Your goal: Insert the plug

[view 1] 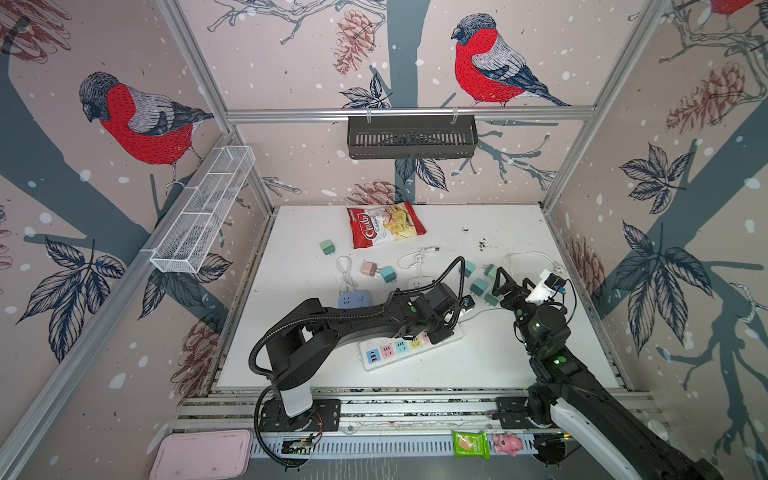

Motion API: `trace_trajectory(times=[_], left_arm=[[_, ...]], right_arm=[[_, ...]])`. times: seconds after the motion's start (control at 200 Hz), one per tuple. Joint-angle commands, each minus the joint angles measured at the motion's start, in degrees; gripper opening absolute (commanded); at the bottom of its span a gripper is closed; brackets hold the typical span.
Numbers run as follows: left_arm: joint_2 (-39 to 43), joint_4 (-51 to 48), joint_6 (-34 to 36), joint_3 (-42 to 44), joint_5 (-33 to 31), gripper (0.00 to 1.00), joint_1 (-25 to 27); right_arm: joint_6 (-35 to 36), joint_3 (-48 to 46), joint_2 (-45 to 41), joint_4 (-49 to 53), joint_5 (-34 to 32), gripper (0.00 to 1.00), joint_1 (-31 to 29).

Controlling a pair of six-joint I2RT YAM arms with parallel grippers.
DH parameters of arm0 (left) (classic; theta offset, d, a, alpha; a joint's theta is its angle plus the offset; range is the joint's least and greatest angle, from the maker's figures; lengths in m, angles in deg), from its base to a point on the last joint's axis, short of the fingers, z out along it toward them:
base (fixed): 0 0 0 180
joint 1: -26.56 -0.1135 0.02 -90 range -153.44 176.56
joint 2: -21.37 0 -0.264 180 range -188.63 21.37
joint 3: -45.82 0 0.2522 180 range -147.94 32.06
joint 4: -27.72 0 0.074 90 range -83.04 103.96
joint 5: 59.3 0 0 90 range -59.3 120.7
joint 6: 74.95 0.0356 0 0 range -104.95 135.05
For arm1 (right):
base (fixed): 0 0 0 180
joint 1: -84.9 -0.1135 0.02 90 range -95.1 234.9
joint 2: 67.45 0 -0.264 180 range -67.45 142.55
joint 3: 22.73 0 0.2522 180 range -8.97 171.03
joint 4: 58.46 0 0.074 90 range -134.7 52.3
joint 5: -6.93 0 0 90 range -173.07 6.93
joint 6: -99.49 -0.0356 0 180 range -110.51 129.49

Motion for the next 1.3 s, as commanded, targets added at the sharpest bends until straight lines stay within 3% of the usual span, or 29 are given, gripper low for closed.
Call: trace_trajectory(times=[0.0,1.296], left_arm=[[0.32,-1.07,-0.19,-0.25,0.46,0.00,0.05],[0.26,-2.79,-0.22,-0.77,-2.05,0.00,0.51]], right_arm=[[-0.44,0.02,-0.02,-0.64,0.24,1.00,0.21],[-0.97,0.20,-0.08,0.23,0.50,1.00,0.74]])
